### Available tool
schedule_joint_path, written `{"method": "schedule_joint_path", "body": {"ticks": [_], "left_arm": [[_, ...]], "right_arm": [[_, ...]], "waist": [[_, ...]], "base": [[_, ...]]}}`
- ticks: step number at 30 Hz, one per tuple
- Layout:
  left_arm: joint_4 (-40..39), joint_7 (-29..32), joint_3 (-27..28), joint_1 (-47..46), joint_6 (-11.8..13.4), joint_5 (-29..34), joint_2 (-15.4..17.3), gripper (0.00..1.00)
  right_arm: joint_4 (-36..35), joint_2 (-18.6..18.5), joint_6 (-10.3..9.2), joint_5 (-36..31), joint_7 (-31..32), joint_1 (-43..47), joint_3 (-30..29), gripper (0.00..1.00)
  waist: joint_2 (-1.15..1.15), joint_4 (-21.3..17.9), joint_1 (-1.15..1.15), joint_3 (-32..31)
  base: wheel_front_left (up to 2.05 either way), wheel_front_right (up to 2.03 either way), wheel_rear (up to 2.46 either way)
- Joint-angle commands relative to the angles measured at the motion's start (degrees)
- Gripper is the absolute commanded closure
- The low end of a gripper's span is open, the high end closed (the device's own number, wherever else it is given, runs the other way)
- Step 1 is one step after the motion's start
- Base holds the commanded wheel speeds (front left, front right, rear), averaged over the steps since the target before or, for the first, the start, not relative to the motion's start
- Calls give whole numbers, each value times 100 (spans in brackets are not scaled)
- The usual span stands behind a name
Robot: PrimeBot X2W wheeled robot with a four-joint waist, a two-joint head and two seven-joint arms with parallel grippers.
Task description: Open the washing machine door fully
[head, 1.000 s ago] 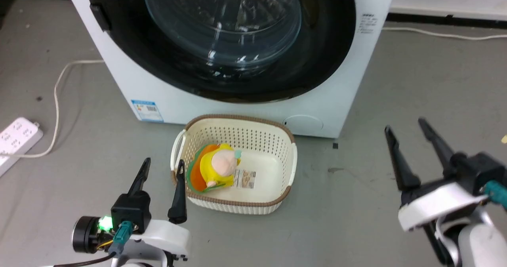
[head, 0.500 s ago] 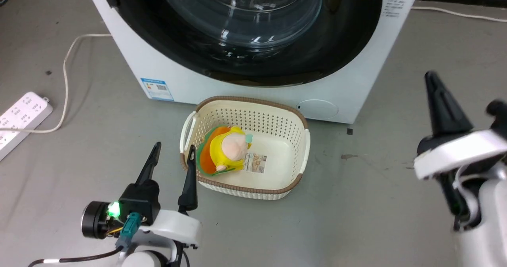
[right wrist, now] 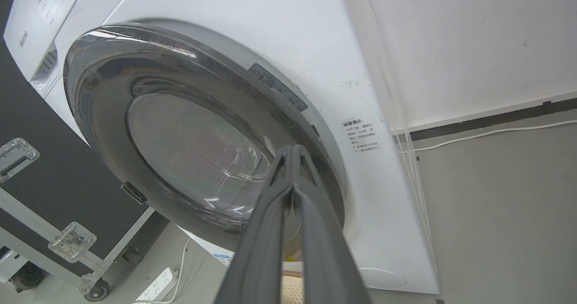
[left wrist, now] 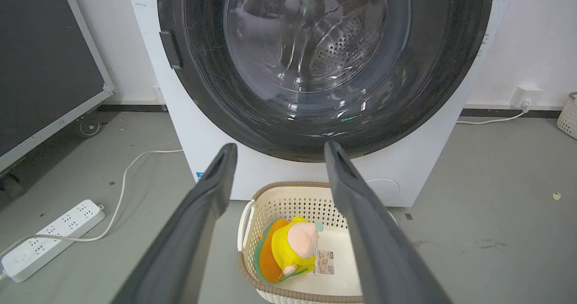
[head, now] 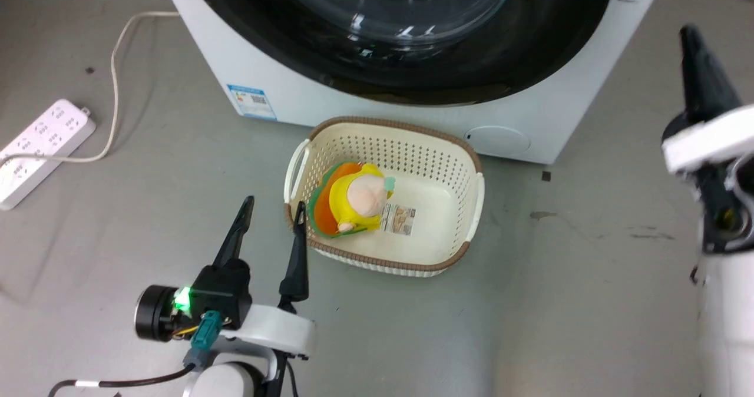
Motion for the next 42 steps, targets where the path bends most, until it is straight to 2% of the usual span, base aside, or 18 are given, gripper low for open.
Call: {"method": "schedule_joint_path", "body": {"ticks": [1, 13, 26, 31, 32, 42], "left_arm": [[-15, -58, -57, -136, 37, -31, 4, 0], [-49, -202, -269, -370, 127, -120, 5, 0], [-59, -357, -452, -542, 208, -140, 6, 0], [-98, -417, -500, -661, 260, -173, 6, 0], [-116, -453, -531, -711, 265, -164, 6, 0], [-111, -573, -693, -860, 330, -194, 7, 0]], "right_arm": [[104, 18, -2, 150, 69, -284, -82, 100], [1210, 47, -3, 797, 1188, -1638, -731, 100], [2549, -232, -3, 850, 1951, -3126, -1696, 100], [3026, -375, -4, 823, 2464, -3649, -1927, 100], [3252, -445, -4, 833, 2745, -3949, -2080, 100], [3763, -466, -4, 1017, 3691, -4541, -2568, 100]], "waist": [[0, 58, -1, 74], [0, 287, -1, 434], [0, 537, -1, 796], [0, 632, -1, 967], [0, 683, -1, 1062], [0, 803, -1, 1240]], "base": [[0, 0, 0], [0, 0, 0], [0, 0, 0], [0, 0, 0], [0, 0, 0], [0, 0, 0]]}}
